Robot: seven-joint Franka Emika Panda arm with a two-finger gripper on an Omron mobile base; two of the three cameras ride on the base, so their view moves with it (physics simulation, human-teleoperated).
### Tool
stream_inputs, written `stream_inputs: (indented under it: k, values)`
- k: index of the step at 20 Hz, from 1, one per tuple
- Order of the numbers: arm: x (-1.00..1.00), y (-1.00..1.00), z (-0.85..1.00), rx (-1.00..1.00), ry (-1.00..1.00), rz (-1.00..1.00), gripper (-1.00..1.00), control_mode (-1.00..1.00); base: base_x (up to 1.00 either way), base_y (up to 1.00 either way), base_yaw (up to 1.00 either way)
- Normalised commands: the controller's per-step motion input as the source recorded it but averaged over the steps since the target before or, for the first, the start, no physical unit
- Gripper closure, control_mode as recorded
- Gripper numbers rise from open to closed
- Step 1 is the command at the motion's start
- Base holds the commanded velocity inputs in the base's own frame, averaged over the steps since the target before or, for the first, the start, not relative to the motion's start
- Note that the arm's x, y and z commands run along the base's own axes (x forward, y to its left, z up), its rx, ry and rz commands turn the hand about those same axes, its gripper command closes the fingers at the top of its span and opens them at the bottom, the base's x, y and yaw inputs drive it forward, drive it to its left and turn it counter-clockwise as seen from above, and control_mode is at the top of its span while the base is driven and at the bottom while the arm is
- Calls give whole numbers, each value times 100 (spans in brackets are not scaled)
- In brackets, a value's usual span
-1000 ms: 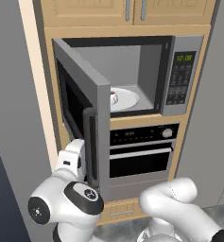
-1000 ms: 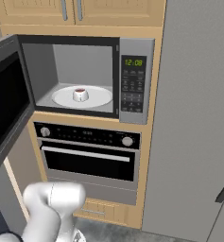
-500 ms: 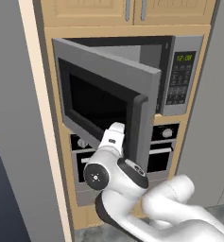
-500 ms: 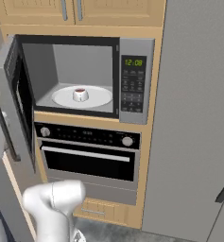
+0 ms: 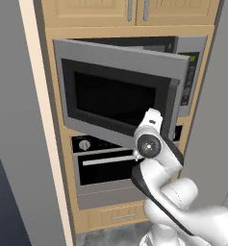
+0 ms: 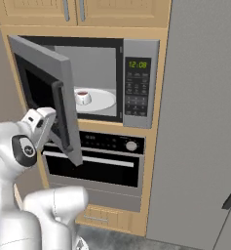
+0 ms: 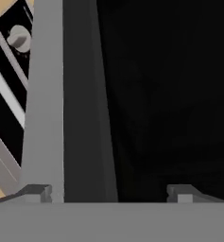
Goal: Place the microwavable item in the microwave. Then, close the microwave door and press the start button.
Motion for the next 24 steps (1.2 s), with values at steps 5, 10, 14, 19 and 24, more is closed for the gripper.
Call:
stream_inputs:
  k: [5,10,14,19,24]
  values:
    - [95,-57,21,11,3,3,-100,-100,0,0,0]
    - [100,-9,31,4,16,9,-100,-100,0,0,0]
    - [100,0,50,0,29,5,-100,-100,0,0,0]
    - [99,-1,27,0,22,4,-100,-100,0,0,0]
    - [92,0,0,0,8,4,-100,-100,0,0,0]
